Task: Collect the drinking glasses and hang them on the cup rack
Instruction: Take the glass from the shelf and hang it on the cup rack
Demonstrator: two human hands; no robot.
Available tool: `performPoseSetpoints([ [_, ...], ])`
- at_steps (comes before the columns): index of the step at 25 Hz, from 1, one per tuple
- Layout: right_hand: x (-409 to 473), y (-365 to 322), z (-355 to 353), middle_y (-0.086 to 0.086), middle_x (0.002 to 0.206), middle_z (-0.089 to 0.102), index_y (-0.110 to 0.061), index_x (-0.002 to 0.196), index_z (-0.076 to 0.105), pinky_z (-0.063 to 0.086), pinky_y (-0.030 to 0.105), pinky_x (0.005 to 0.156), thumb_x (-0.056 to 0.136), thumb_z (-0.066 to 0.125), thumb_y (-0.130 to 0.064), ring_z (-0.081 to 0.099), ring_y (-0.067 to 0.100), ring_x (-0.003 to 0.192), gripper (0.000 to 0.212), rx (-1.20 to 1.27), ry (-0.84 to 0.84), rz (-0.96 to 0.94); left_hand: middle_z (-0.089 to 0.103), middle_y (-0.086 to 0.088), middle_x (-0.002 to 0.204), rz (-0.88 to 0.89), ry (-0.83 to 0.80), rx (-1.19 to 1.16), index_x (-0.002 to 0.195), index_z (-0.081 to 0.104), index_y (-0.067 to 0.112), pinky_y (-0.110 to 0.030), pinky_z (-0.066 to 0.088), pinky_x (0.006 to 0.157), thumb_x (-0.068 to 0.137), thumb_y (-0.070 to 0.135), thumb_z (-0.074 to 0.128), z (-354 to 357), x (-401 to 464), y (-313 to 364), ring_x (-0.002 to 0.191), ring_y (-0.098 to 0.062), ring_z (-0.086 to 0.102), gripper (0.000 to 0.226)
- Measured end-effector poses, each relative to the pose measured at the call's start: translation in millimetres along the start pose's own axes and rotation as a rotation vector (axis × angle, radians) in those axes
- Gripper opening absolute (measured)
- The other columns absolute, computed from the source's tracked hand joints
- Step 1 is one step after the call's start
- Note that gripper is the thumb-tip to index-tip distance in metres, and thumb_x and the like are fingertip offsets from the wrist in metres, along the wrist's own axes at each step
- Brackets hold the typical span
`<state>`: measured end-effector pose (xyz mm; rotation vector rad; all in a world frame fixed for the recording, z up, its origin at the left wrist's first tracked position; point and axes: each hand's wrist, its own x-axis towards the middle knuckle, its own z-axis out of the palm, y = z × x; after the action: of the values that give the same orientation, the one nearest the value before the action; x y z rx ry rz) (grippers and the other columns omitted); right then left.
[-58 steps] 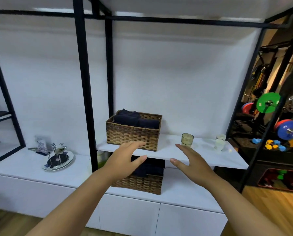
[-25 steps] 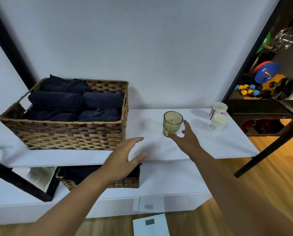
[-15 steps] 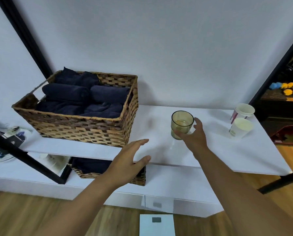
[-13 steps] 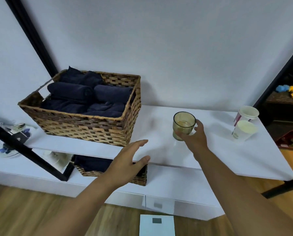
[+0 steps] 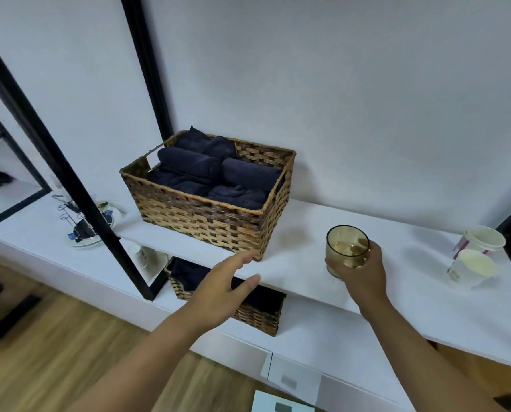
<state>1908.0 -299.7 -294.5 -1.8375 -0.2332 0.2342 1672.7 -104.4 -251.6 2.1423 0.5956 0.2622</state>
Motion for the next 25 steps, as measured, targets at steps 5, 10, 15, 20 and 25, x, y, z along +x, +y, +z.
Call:
performPoseSetpoints([
  [5,-65.8,-45.1,32.7,-0.016,0.121,0.061,-0.038,0.13,0.048,0.047,0.022,0.083,0.066,0.098,-0.026,0.061,0.003,0.111,0.082,0.004,-0.147,-0.118,0.05,0.026,0.145,0.014,0.055,-0.016,0.149,0.045,0.045,-0.027,0.039,0.111,0.101,0.049,0.057,-34.2,-17.0,-5.4,0.135,0.006,0.042,0.049],
  [10,-142.1,-91.7,99.8,-0.025,0.119,0.065,-0.042,0.129,0.052,0.049,0.01,0.078,0.066,0.099,-0.026,0.06,-0.016,0.104,0.081,0.008,-0.382,-0.192,0.053,0.021,0.143,-0.023,0.106,-0.068,0.15,0.044,0.044,-0.026,0.039,0.109,0.103,0.048,0.055,-96.4,-50.0,-36.3,0.134,0.002,0.045,0.049],
  [15,-208.1,-124.1,188.7,-0.023,0.121,0.066,-0.047,0.125,0.05,0.05,0.019,0.088,0.065,0.099,-0.031,0.064,-0.004,0.109,0.079,0.015,-0.523,-0.21,0.056,0.016,0.144,-0.042,0.157,-0.182,0.148,0.049,0.039,-0.012,0.037,0.099,0.102,0.045,0.058,-168.1,-98.7,-78.5,0.133,0.001,0.049,0.047],
  [20,-274.3,-145.8,291.2,-0.01,0.116,0.071,-0.039,0.122,0.056,0.058,0.018,0.071,0.07,0.096,-0.02,0.07,0.002,0.101,0.068,0.046,-0.645,-0.209,0.056,0.013,0.141,-0.079,0.245,-0.278,0.156,0.034,0.041,-0.029,0.043,0.11,0.1,0.049,0.06,-243.1,-151.6,-129.1,0.132,-0.006,0.052,0.062],
  [25,-320.9,-163.7,380.3,-0.015,0.114,0.075,-0.04,0.127,0.058,0.06,0.036,0.092,0.064,0.095,-0.034,0.071,0.005,0.106,0.073,0.034,-0.703,-0.22,0.054,0.016,0.144,-0.154,0.327,-0.321,0.159,0.01,0.05,-0.039,0.047,0.111,0.081,0.072,0.068,-301.9,-186.1,-177.1,0.131,-0.008,0.055,0.1],
])
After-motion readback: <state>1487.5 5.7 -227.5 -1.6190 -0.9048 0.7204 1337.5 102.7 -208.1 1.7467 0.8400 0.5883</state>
